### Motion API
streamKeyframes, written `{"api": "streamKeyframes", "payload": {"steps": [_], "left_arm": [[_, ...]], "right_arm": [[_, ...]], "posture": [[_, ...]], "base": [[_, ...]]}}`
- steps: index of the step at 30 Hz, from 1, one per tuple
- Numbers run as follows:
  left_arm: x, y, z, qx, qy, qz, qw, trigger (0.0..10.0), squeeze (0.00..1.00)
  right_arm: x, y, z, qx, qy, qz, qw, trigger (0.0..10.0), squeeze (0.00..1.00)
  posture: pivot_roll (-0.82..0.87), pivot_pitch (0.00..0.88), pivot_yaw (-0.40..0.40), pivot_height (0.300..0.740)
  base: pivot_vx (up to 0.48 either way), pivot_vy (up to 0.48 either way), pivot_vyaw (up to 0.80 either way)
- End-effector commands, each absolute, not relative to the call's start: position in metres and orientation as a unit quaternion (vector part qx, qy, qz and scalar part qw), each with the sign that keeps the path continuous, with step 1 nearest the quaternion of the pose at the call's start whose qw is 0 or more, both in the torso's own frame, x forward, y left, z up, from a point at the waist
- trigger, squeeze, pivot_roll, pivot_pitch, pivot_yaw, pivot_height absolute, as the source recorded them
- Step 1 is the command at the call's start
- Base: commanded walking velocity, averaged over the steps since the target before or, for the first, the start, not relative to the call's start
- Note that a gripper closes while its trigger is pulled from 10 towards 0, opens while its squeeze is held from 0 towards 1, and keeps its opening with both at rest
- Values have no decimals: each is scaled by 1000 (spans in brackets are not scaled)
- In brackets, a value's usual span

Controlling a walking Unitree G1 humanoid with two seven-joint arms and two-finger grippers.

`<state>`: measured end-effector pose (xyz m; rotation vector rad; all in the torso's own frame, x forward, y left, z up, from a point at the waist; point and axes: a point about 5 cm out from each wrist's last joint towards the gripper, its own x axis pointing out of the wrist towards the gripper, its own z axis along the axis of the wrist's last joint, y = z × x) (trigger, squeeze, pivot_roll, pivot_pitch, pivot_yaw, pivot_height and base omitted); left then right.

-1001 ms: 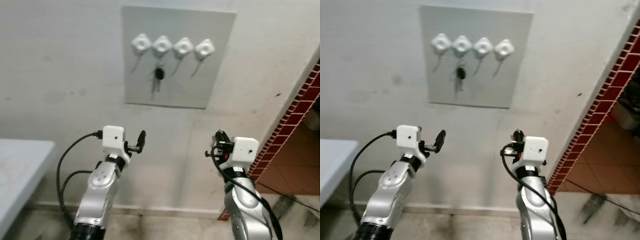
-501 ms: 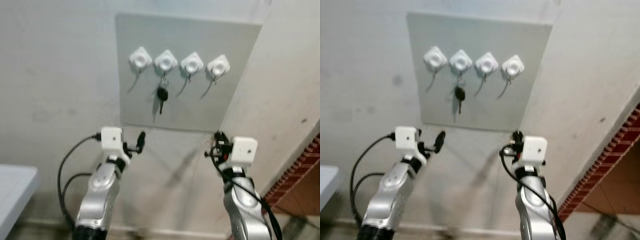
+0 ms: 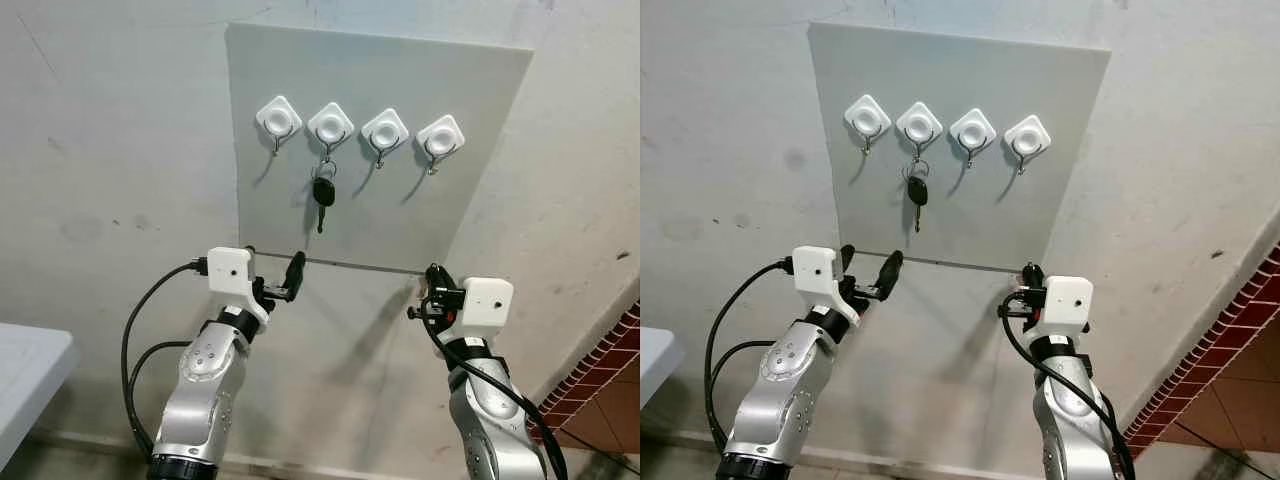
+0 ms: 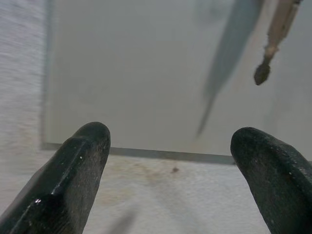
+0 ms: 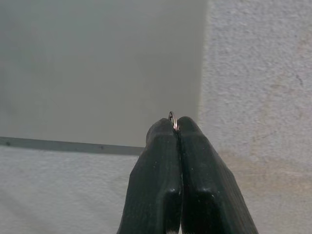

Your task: Hang keys on a hook

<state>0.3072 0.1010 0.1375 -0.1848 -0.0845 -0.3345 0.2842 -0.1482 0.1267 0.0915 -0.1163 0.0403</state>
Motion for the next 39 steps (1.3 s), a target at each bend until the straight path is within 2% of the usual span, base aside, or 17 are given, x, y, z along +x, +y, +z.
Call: {"api": "streamKeyframes", "payload": {"steps": [1, 12, 15, 19, 32, 39], "left_arm": [[306, 98, 143, -84, -53, -180, 979, 10000, 0], [289, 74, 157, -51, -91, -269, 958, 10000, 0], [273, 63, 163, -38, -109, -323, 939, 10000, 0], [266, 61, 166, -24, -120, -346, 930, 10000, 0], [268, 76, 181, -16, -145, -322, 936, 10000, 0], [274, 91, 193, -38, -163, -281, 945, 10000, 0]], "right_arm": [[287, -150, 135, 47, -71, 20, 996, 10000, 0], [284, -145, 145, 66, -98, 66, 991, 10000, 0], [280, -141, 156, 86, -132, 114, 981, 10000, 0], [278, -139, 165, 89, -151, 147, 974, 10000, 0], [280, -134, 194, 110, -193, 201, 954, 10000, 0], [282, -131, 205, 119, -205, 227, 945, 10000, 0]], "posture": [[22, 0, -40, 740], [22, 0, -43, 740], [22, 0, -42, 740], [25, 0, -42, 740], [39, 0, -47, 740], [49, 0, -50, 740]], "base": [[0, 0, 0], [0, 0, 0], [0, 0, 0], [0, 0, 0], [0, 0, 0], [0, 0, 0]]}}
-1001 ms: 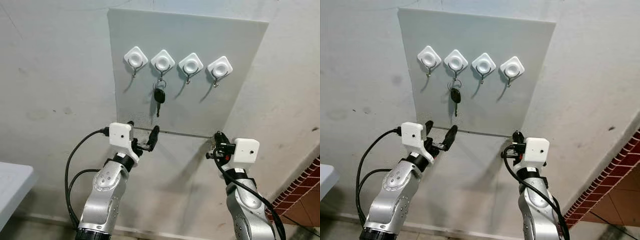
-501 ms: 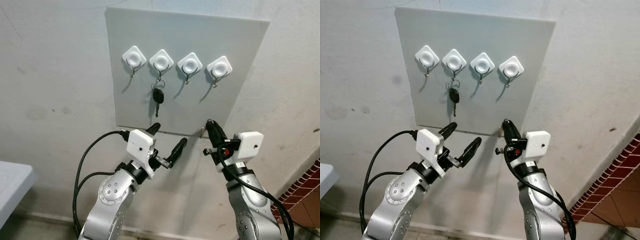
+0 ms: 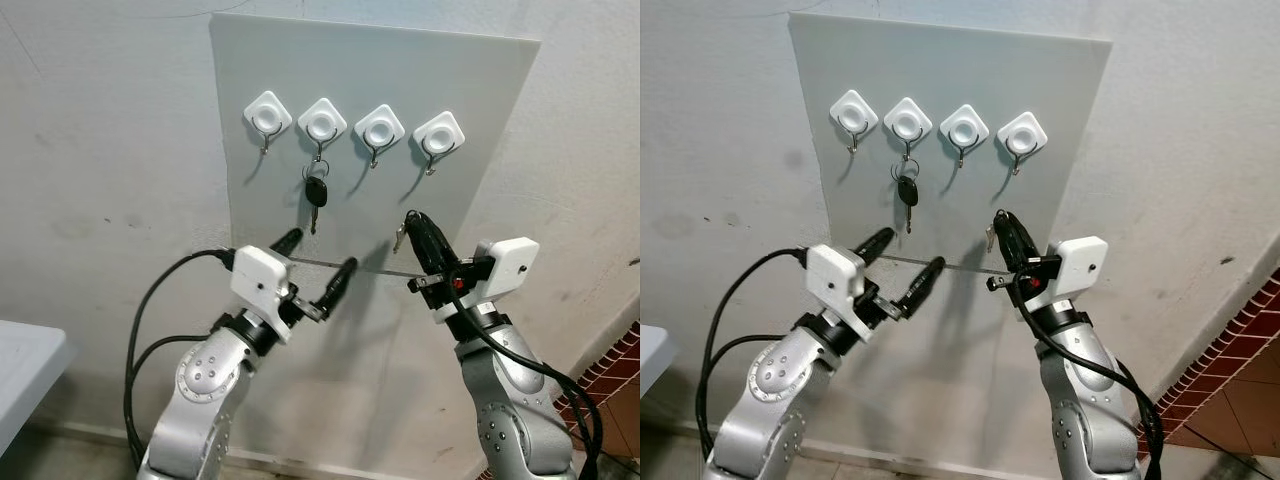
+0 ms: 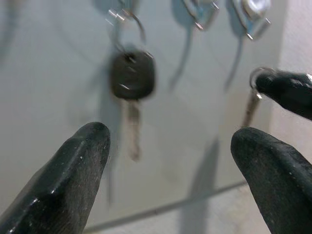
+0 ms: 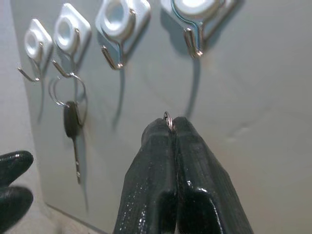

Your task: Hang keys on a hook

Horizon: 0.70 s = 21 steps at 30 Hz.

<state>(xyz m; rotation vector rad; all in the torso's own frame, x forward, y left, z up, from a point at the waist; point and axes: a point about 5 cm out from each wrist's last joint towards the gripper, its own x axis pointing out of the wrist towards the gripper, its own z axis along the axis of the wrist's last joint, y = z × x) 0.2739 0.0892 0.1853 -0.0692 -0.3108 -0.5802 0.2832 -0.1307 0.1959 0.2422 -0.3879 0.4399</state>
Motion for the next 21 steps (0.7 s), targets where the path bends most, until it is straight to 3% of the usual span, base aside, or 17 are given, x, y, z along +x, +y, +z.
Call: {"api": "streamKeyframes", "payload": {"steps": [1, 21], "left_arm": [[275, 92, 195, -46, -164, -278, 945, 10000, 0], [272, 77, 213, -60, -182, -303, 933, 10000, 0]], "right_arm": [[282, -130, 207, 122, -206, 234, 942, 10000, 0], [290, -107, 229, 139, -220, 302, 917, 10000, 0]], "posture": [[49, 0, -50, 740], [52, 0, -50, 740]], "base": [[0, 0, 0], [0, 0, 0]]}}
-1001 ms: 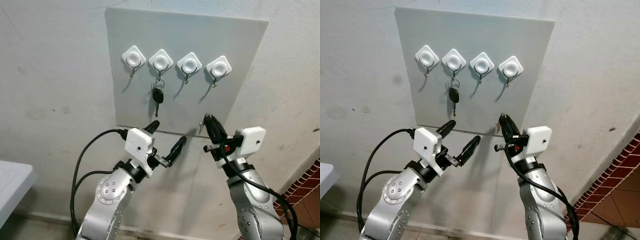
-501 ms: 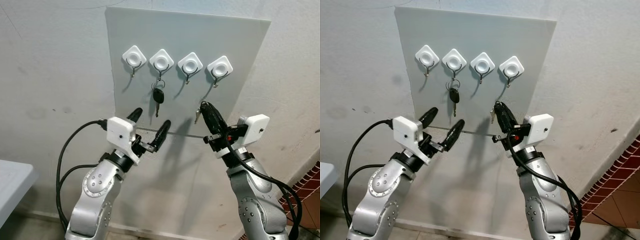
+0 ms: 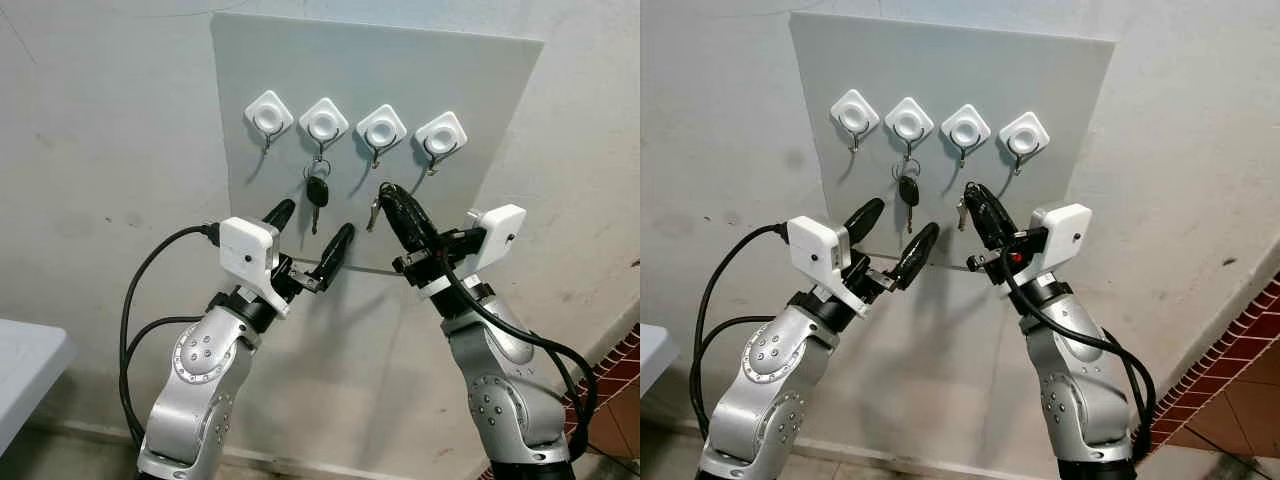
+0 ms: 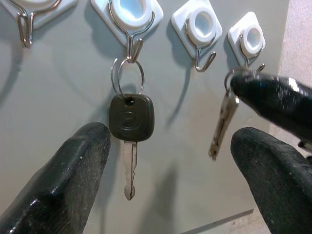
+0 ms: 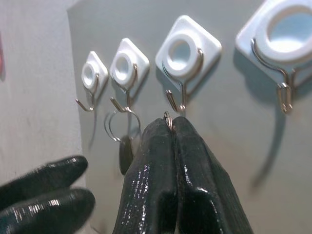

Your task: Hang keys on a hook

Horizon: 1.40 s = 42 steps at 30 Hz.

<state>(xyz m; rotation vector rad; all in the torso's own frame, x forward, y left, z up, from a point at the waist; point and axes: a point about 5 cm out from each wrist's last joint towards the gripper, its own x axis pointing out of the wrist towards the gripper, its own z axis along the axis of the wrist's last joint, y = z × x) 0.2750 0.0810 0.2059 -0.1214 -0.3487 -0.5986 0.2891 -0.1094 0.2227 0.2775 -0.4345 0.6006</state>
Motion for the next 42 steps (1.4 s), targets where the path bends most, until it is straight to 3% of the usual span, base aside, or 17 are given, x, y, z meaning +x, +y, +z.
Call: {"api": "streamKeyframes", "payload": {"steps": [1, 21, 42], "left_arm": [[272, 77, 214, -58, -182, -304, 933, 10000, 0], [269, 74, 217, -51, -181, -314, 930, 10000, 0], [268, 73, 217, -52, -177, -318, 930, 10000, 0]], "right_arm": [[290, -106, 230, 140, -220, 303, 917, 10000, 0], [297, -97, 241, 192, -225, 312, 903, 10000, 0], [302, -105, 237, 348, -188, 289, 872, 10000, 0]], "posture": [[52, 0, -50, 740], [58, 0, -44, 740], [61, 0, -43, 740]], "base": [[0, 0, 0], [0, 0, 0], [0, 0, 0]]}}
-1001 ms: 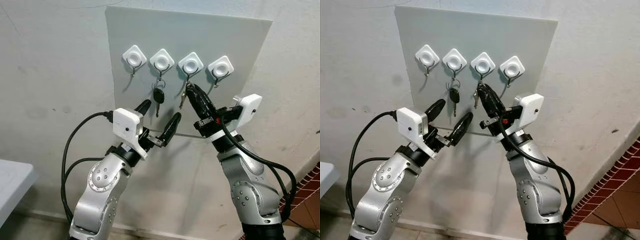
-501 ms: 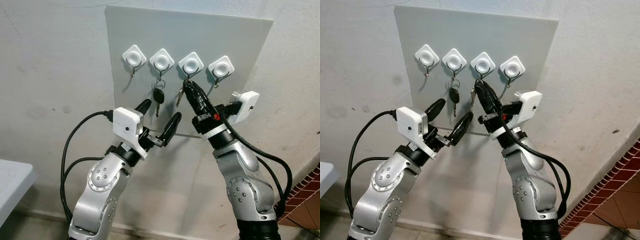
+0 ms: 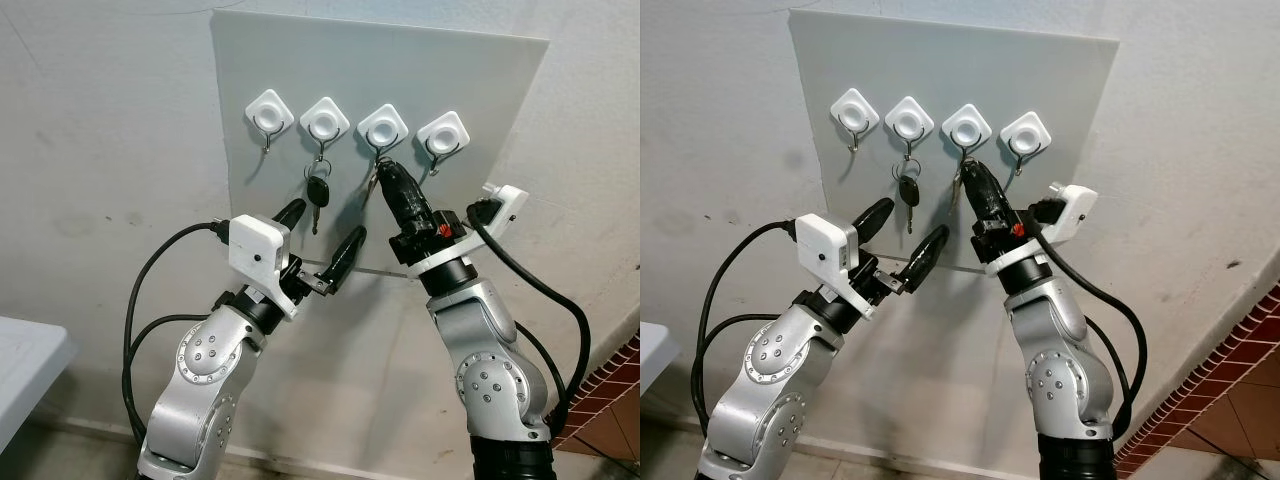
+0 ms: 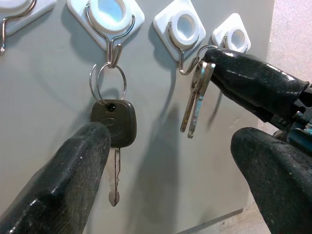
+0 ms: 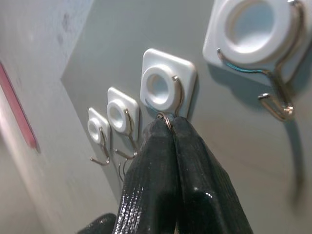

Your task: Hang keys on a hook

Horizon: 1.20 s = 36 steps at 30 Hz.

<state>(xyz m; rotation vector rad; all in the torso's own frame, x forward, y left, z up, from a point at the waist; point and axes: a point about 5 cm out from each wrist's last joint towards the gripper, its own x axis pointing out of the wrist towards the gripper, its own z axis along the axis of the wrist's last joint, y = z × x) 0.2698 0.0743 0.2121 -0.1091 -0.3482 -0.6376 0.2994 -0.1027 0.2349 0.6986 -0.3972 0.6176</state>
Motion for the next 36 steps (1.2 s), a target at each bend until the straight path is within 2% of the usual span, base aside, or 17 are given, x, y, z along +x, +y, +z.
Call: {"api": "streamKeyframes", "payload": {"steps": [1, 5, 11, 21, 36], "left_arm": [[268, 73, 217, -52, -177, -318, 930, 10000, 0], [268, 73, 217, -52, -177, -317, 930, 10000, 0], [268, 73, 218, -54, -179, -317, 930, 10000, 0], [268, 72, 217, -54, -179, -317, 930, 10000, 0], [268, 73, 217, -56, -177, -315, 931, 10000, 0]], "right_arm": [[302, -105, 237, 352, -186, 290, 870, 10000, 0], [302, -105, 232, 382, -165, 295, 860, 10000, 0], [302, -103, 225, 386, -139, 298, 862, 10000, 0], [298, -104, 224, 375, -144, 310, 862, 10000, 0], [288, -98, 229, 374, -159, 354, 842, 10000, 0]], "posture": [[61, 0, -43, 740], [62, 0, -44, 740], [64, 0, -47, 740], [67, 0, -49, 740], [64, 0, -44, 740]], "base": [[0, 0, 0], [0, 0, 0], [0, 0, 0], [0, 0, 0], [0, 0, 0]]}}
